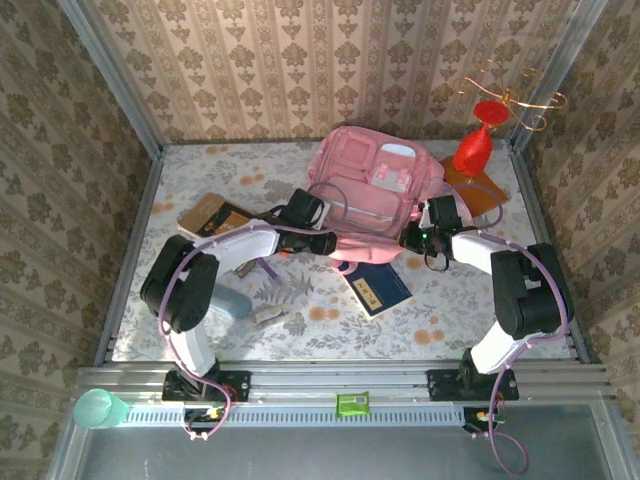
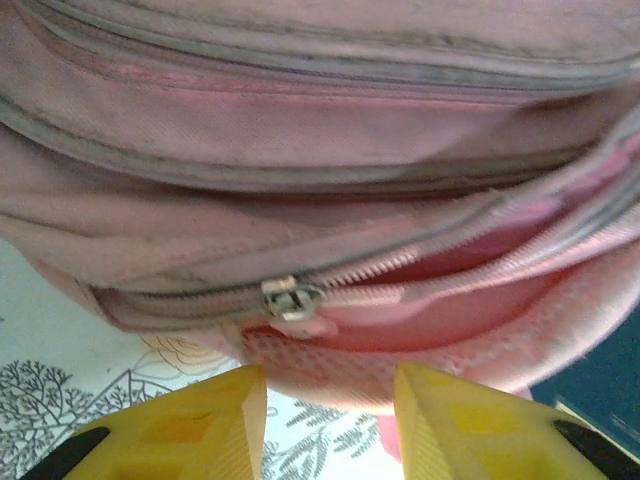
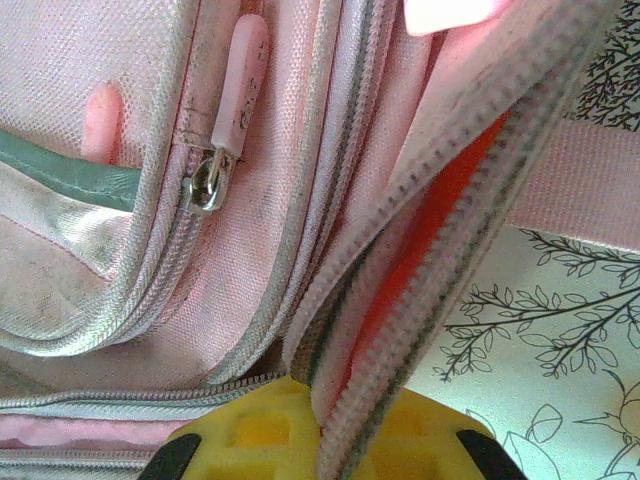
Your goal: Pack the student bag
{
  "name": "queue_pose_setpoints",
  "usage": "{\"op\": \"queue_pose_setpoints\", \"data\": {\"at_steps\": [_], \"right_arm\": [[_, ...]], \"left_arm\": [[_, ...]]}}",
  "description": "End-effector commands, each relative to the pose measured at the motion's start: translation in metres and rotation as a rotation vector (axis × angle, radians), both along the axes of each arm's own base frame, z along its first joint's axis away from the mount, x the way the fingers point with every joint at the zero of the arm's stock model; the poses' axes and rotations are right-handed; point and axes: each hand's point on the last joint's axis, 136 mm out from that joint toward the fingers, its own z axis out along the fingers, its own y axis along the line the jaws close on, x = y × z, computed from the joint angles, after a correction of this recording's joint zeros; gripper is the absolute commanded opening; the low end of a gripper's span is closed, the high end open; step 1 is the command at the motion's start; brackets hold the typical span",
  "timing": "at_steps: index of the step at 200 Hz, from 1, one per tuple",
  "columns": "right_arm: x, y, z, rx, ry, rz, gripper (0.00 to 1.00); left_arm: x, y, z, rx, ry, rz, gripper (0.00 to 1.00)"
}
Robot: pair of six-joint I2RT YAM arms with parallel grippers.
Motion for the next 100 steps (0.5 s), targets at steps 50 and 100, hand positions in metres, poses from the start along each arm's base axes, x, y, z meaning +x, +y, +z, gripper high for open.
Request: {"op": "queue_pose_setpoints", "data": {"at_steps": [50,100], "right_arm": [[0.008,-0.005,-0.004,-0.006,-0.02,-0.015,0.0],[0.007,-0.005,-0.01,-0.006,-0.008,-0.014,0.0]], "left_arm": [[0.026,0.001,-0.012,0.103,-0.037,0.022,0.38],[0.037,0.008,-0.015,0.191,-0.075,0.06,0.47]]}}
